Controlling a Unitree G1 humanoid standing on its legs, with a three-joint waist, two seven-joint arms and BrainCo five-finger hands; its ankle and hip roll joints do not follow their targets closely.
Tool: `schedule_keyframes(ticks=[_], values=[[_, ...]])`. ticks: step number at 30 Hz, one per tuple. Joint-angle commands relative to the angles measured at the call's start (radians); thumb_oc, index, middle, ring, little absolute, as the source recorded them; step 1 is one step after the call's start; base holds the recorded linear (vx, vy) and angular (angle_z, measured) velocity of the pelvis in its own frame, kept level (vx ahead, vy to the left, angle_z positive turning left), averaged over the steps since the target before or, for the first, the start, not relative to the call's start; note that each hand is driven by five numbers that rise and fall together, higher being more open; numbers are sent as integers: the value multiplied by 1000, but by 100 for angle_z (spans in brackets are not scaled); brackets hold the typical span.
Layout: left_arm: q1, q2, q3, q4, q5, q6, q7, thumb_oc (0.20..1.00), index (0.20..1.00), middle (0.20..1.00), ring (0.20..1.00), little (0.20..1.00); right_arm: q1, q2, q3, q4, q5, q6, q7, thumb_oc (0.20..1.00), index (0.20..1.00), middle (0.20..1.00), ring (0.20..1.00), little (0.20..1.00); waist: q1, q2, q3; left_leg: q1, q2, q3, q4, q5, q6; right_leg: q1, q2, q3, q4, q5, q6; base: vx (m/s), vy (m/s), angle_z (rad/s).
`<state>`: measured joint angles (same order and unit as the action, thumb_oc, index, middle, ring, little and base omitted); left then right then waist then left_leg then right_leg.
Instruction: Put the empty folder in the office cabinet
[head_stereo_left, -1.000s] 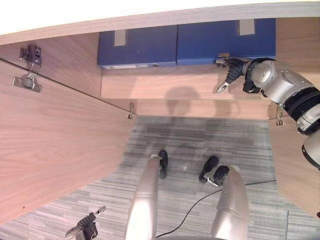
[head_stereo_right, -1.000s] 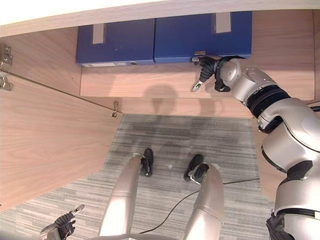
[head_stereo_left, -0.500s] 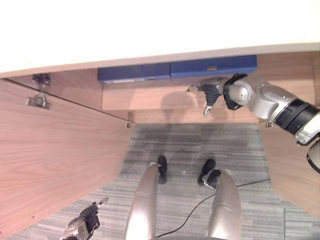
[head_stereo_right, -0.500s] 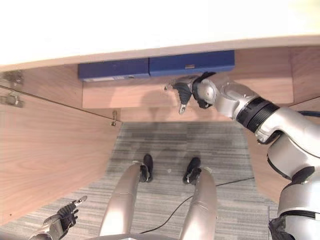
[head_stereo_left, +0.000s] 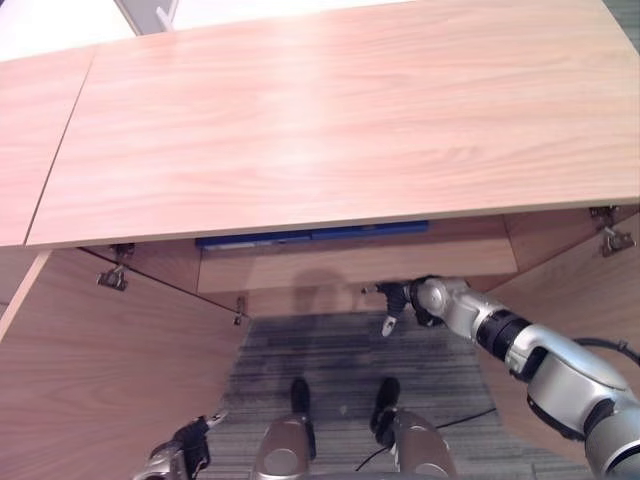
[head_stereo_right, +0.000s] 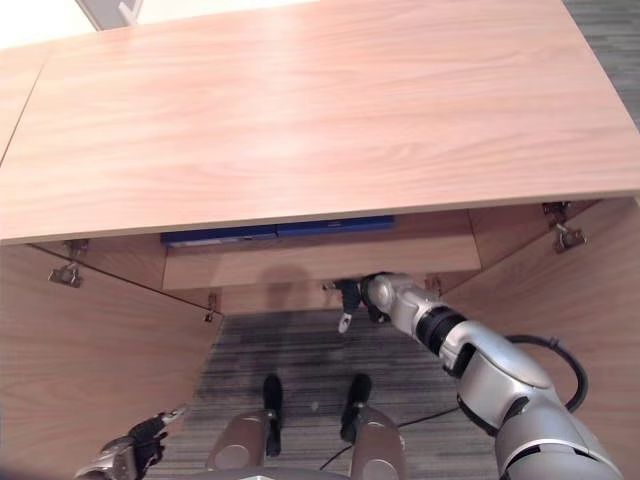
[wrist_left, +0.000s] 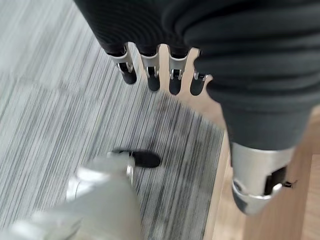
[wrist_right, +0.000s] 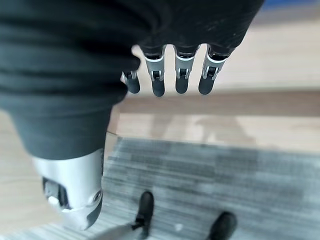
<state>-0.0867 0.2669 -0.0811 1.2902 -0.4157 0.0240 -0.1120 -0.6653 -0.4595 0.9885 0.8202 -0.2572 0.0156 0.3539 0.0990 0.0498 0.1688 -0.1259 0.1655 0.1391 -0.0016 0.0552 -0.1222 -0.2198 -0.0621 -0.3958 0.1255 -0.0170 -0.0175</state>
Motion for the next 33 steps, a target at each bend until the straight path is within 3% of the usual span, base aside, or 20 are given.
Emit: schedule_keyframes(ticks=[1, 3, 6, 8, 13, 17, 25, 27, 33], values=[[-26, 16, -68, 41, 96, -14, -14, 1000, 1000, 1000, 1000, 1000, -27, 81, -7, 75, -9, -9, -27, 1000, 1000, 1000, 1000, 1000, 15, -58, -6, -37, -8, 14, -41, 82, -17, 85, -53, 29, -143, -11, 114, 10, -42, 6], [-26, 6, -74, 42, 122, -16, -10, 1000, 1000, 1000, 1000, 1000, 4, 97, -23, 111, -5, -4, -36, 1000, 1000, 1000, 1000, 1000, 19, -62, -12, -20, -19, 0, -2, 45, -5, 108, -52, 38, -157, -9, 113, 13, -22, -5], [-25, -45, -149, 40, 221, -28, -12, 1000, 1000, 1000, 1000, 1000, 133, 138, -133, 276, 11, 15, -91, 1000, 1000, 1000, 1000, 1000, 5, -75, -46, 48, -78, -76, 67, -76, 26, 154, -44, 66, -195, 9, 112, 3, 62, 1], [-25, -56, -174, 27, 230, -27, -19, 1000, 1000, 1000, 1000, 1000, 162, 133, -169, 315, 20, 23, -100, 1000, 1000, 1000, 1000, 1000, -1, -70, -55, 56, -93, -97, 63, -90, 37, 159, -35, 74, -207, 18, 116, -9, 89, 2], [-26, -82, -216, 27, 295, -27, -21, 1000, 1000, 1000, 1000, 1000, 299, 135, -379, 436, 121, 32, -188, 1000, 1000, 1000, 1000, 1000, -32, -66, -131, 123, -115, -61, -70, -74, 57, 153, -43, 93, -213, 51, 141, -5, 183, -3], [-46, -87, -217, 49, 322, -30, -3, 1000, 1000, 1000, 1000, 1000, 379, 141, -508, 497, 237, 42, -197, 1000, 1000, 1000, 1000, 1000, -49, -57, -139, 132, -152, -69, -86, -88, 81, 140, -64, 108, -213, 82, 160, -93, 231, -28], [-73, -71, -218, 86, 409, -24, 7, 1000, 1000, 1000, 1000, 1000, 521, 149, -697, 574, 338, 61, -223, 1000, 1000, 1000, 1000, 1000, -114, -54, -119, 159, -215, -13, -86, -120, 137, 96, -116, 176, -203, 156, 208, -106, 206, -23], [-81, -59, -217, 97, 432, -20, 11, 1000, 1000, 1000, 1000, 1000, 547, 152, -736, 574, 363, 63, -227, 1000, 1000, 1000, 1000, 1000, -143, -56, -86, 181, -217, 31, -86, -125, 149, 61, -124, 192, -149, 155, 216, -178, 193, -61], [-83, -42, -199, 112, 437, -14, 10, 1000, 1000, 1000, 1000, 1000, 600, 149, -795, 590, 407, 62, -231, 1000, 1000, 1000, 1000, 1000, -182, -54, -71, 197, -196, 80, -86, -125, 153, 59, -137, 195, -87, 122, 207, -88, 52, -56]])
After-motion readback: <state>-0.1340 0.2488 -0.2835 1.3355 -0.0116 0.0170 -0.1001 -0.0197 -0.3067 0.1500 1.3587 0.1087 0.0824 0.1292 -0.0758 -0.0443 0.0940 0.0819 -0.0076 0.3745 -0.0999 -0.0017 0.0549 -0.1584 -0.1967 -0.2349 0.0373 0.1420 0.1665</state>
